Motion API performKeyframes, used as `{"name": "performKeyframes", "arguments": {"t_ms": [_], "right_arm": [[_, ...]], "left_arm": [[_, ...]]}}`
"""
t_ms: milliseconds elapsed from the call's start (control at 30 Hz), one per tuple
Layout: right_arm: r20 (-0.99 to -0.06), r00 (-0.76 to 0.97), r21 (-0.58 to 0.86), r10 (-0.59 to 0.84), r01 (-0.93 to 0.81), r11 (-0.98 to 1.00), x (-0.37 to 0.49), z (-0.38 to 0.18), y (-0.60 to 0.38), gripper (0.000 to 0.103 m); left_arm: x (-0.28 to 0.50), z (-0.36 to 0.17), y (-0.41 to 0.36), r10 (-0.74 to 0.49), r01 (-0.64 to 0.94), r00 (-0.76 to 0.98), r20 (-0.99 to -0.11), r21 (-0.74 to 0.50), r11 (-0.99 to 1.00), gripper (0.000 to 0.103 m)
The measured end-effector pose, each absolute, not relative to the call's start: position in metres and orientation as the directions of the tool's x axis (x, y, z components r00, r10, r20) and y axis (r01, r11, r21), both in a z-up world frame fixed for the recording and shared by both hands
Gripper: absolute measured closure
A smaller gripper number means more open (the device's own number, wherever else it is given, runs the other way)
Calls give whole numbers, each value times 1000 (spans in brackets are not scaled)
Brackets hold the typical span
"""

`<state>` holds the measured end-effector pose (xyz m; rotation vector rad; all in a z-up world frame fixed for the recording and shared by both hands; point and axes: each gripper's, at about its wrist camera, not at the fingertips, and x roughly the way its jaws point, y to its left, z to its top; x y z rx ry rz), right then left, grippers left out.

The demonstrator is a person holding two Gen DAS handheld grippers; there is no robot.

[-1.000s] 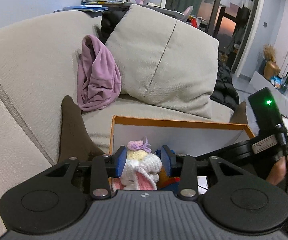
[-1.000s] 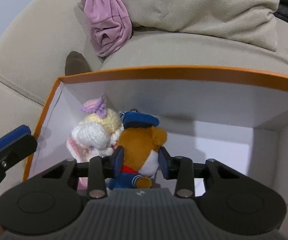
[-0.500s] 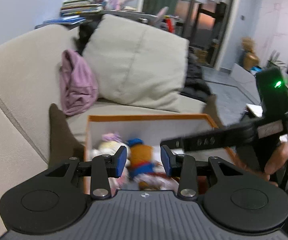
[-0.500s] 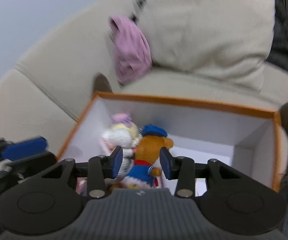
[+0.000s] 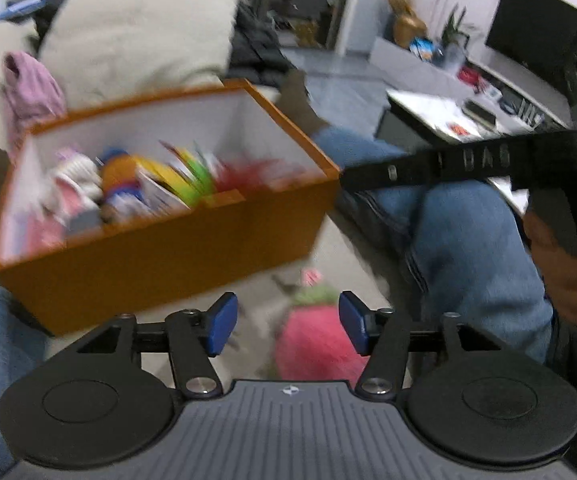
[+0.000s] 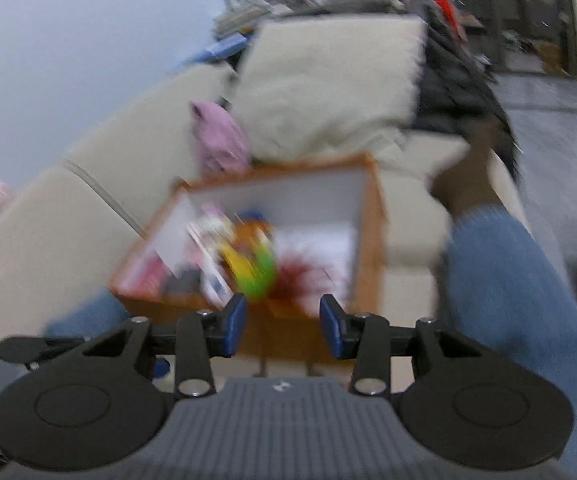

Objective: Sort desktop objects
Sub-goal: 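Open both tools and withdraw them from the shoebox, then grasp the pink pompom with the left tool while the right grasps the pink stick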

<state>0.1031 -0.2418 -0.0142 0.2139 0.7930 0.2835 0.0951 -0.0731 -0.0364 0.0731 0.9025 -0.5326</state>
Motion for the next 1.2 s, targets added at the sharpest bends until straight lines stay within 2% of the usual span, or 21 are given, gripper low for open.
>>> {"name": "performKeyframes", "arguments": {"t_ms": [33, 233, 400, 633, 733, 833, 1067, 1200], "right_arm": [[-688, 654, 284, 313, -154, 947, 98, -23, -244, 66], [-774, 577, 279, 260, -58, 958, 78, -68, -260, 68], [-785, 567, 272, 249, -47, 961, 76, -76, -263, 68], [-795, 558, 258, 237, -41, 965, 75, -82, -264, 68], [-805, 550, 244, 222, -34, 969, 75, -84, -263, 68], [-807, 548, 239, 218, -35, 970, 72, -81, -261, 68], [-835, 491, 245, 249, -74, 967, 57, -72, -246, 67], [-872, 391, 259, 294, -140, 956, 48, -78, -231, 58]], "left_arm": [[91, -43, -77, -412, 477, 485, -771, -161, 864, 35], [96, -84, -100, -354, 455, 444, -823, -133, 881, 33], [106, -104, -112, -370, 440, 389, -844, -182, 879, 33], [109, -125, -122, -341, 439, 357, -870, -166, 883, 38], [100, -125, -126, -320, 471, 381, -867, -116, 874, 44], [95, -120, -120, -329, 469, 383, -863, -125, 874, 50], [84, -104, -100, -316, 424, 429, -846, -121, 898, 51], [78, -92, -78, -318, 372, 470, -823, -142, 917, 51]]}}
